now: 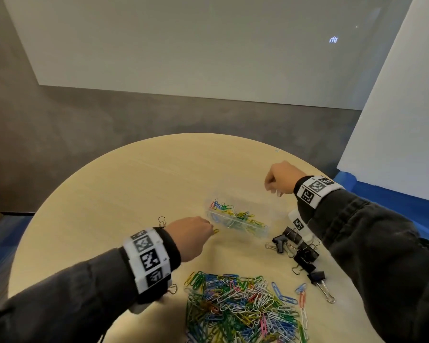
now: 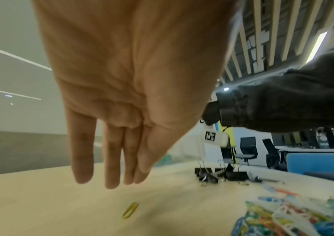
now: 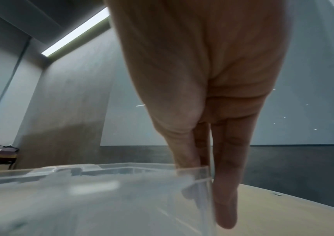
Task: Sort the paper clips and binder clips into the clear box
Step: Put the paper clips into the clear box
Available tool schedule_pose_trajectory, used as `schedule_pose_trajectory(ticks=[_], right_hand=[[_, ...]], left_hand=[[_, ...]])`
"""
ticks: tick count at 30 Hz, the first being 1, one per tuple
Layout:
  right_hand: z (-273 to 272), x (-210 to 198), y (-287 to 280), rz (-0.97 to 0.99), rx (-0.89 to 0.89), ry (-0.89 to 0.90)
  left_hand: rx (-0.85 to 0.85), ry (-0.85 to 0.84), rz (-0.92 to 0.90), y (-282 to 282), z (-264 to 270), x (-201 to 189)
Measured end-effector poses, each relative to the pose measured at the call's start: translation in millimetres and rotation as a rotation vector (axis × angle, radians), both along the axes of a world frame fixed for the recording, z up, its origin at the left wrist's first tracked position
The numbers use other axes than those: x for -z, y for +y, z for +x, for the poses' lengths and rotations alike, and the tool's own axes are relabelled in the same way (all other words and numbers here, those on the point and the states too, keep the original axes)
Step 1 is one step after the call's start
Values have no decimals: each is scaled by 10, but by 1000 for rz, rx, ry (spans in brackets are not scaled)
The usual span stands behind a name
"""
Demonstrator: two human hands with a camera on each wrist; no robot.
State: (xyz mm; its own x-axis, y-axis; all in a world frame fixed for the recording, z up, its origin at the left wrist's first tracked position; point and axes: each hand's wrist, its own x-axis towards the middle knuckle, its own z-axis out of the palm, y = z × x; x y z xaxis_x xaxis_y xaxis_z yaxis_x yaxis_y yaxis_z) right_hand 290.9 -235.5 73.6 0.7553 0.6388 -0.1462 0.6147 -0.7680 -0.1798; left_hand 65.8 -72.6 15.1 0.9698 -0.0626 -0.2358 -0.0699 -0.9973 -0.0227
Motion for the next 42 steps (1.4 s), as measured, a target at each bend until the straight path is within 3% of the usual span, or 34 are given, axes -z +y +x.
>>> schedule_pose_trajectory(ticks=[4, 10, 23, 36, 39, 42], right_hand=[[51, -8, -82, 47, 38, -22], [36, 100, -118, 79, 53, -16], [-27, 210, 41, 33, -14, 54], [-31, 292, 100, -28, -46, 129], [-51, 313, 109, -27, -78, 134], [-91, 363, 117, -34, -114, 154]], left_hand=[[28, 155, 49, -136, 173, 42], [-5, 157, 65, -275, 212, -74], [-231, 237, -198, -243, 147, -146], [-144, 319, -184, -315, 39, -224], [-131, 249, -266, -267, 39, -412], [-134, 20, -435, -205, 78, -598]])
